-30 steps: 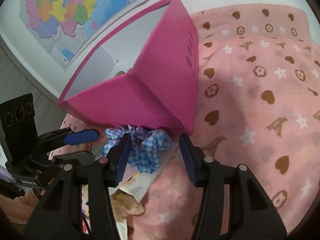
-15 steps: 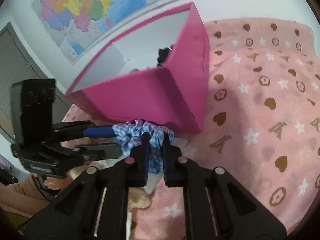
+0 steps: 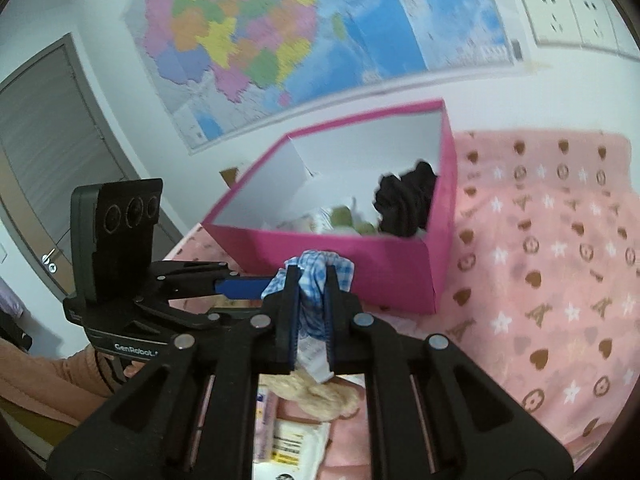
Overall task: Organize soft objects
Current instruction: 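Drop the gingham scrunchie into the box by opening the right gripper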
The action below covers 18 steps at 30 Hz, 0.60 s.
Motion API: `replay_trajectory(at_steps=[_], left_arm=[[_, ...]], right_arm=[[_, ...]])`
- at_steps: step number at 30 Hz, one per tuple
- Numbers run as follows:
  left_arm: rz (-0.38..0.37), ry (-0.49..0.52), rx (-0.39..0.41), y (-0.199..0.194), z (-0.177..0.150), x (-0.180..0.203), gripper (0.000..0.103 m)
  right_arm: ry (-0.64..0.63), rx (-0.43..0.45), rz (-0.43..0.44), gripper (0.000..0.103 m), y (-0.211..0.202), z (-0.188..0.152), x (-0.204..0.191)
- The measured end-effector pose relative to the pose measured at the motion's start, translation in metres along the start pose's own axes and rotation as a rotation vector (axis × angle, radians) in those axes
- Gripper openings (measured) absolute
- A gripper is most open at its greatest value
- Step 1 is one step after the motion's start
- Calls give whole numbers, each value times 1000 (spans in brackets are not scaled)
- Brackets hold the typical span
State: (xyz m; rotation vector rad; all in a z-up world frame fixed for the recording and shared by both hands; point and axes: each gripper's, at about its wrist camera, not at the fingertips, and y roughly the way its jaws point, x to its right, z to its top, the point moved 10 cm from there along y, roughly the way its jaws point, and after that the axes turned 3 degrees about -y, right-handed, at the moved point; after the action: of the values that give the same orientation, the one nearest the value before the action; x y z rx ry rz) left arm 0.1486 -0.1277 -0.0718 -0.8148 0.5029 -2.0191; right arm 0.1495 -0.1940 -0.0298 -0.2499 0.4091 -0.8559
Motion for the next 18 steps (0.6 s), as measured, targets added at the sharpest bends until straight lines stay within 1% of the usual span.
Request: replay_trajectory(at_steps=[3, 8, 10, 13, 18], left_arm=[[7, 13, 41, -15, 12, 2, 40], [48, 40, 90, -29, 31, 1, 40], [66, 46, 107, -32, 42, -3, 40], [87, 47, 115, -32, 55, -10, 40], [130, 52, 118, -26, 70, -21, 40]], right_arm=[[-26, 15, 9, 12, -3, 9, -6], [-67, 53, 15, 12, -5, 33, -13], [-78, 65, 3, 12, -2, 44, -12], [-88, 76, -6, 12, 2, 54, -9], [-69, 62, -27, 12, 17, 66, 6]])
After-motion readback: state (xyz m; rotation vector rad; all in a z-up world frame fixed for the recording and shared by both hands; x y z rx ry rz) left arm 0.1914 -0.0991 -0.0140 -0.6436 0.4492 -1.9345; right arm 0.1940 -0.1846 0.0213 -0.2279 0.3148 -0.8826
